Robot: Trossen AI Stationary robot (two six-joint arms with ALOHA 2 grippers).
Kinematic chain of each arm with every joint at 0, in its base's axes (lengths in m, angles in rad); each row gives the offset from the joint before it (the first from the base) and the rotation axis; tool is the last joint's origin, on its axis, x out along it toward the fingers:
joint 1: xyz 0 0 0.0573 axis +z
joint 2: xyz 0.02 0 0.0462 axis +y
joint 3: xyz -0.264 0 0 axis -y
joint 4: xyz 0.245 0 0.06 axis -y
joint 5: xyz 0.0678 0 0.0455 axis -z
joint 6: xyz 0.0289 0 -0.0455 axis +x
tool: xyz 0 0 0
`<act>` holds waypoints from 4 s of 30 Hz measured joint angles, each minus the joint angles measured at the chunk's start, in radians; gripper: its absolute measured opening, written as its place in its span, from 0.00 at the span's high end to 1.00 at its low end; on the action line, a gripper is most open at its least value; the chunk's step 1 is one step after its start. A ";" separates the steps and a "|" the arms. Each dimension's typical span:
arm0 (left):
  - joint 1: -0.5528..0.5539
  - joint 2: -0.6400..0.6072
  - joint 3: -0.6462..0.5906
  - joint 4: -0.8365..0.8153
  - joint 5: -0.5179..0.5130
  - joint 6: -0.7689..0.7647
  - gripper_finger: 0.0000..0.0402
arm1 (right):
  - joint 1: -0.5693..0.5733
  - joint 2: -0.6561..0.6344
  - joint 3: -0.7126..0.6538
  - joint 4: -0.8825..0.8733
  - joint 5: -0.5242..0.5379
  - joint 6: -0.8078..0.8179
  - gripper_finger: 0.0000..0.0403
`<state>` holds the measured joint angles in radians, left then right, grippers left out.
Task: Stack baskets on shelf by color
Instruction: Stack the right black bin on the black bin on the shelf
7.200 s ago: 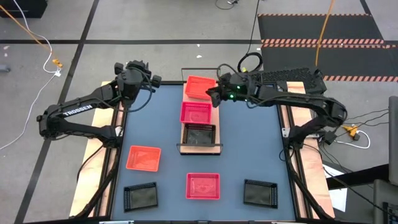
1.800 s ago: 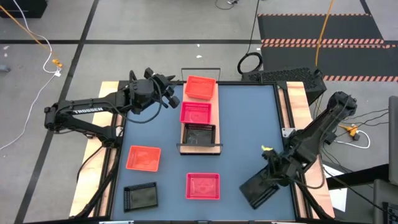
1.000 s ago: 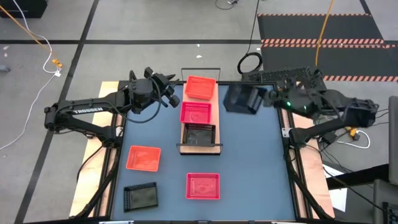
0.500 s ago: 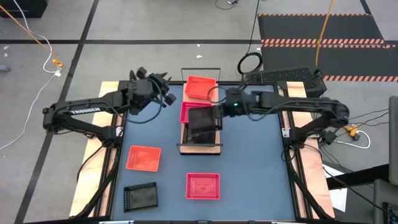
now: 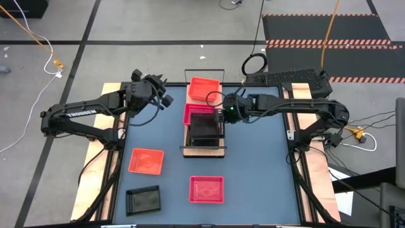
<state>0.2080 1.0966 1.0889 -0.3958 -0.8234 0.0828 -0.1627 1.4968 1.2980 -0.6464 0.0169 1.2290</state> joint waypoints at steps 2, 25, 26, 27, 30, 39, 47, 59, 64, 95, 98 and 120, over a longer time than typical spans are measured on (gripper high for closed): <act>0.000 0.000 0.000 0.000 0.000 -0.006 0.72 | 0.008 0.010 0.000 -0.001 -0.027 0.008 1.00; 0.000 0.000 0.000 -0.005 0.001 -0.014 0.72 | 0.099 0.038 0.000 0.024 -0.015 0.037 0.84; 0.000 0.000 0.000 -0.005 0.001 -0.014 0.72 | 0.100 0.038 0.000 0.015 -0.015 0.038 0.83; 0.000 0.000 0.000 -0.005 0.001 -0.014 0.72 | 0.100 0.038 0.000 0.002 -0.018 0.038 0.82; 0.000 0.000 0.000 -0.005 0.001 -0.014 0.72 | 0.100 0.038 0.000 -0.034 -0.019 0.039 0.79; 0.000 0.000 0.000 -0.005 0.002 -0.013 0.72 | 0.099 0.037 0.000 0.018 -0.024 0.013 0.78; 0.000 0.001 0.000 -0.014 0.002 -0.013 0.72 | 0.097 -0.007 -0.001 0.191 -0.206 -0.369 0.77; 0.000 0.001 0.000 -0.013 0.002 -0.044 0.72 | 0.111 -0.025 0.000 0.124 -0.239 -1.073 0.77; 0.000 0.001 0.000 -0.012 0.002 -0.048 0.72 | 0.111 -0.023 -0.001 0.068 -0.256 -1.151 0.77; 0.000 0.001 0.000 -0.010 0.002 -0.062 0.72 | 0.110 -0.037 -0.171 0.358 -0.252 -1.188 0.77; 0.000 0.001 0.000 -0.011 0.002 -0.062 0.72 | 0.109 -0.081 -0.171 0.351 -0.180 -1.195 0.77; 0.000 0.001 0.000 -0.020 0.002 -0.067 0.72 | 0.431 -0.368 -0.530 0.575 0.059 -1.169 0.77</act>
<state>0.2077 1.0972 1.0889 -0.4160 -0.8219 0.0163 0.2686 1.1288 0.7681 -0.0719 0.0758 0.0603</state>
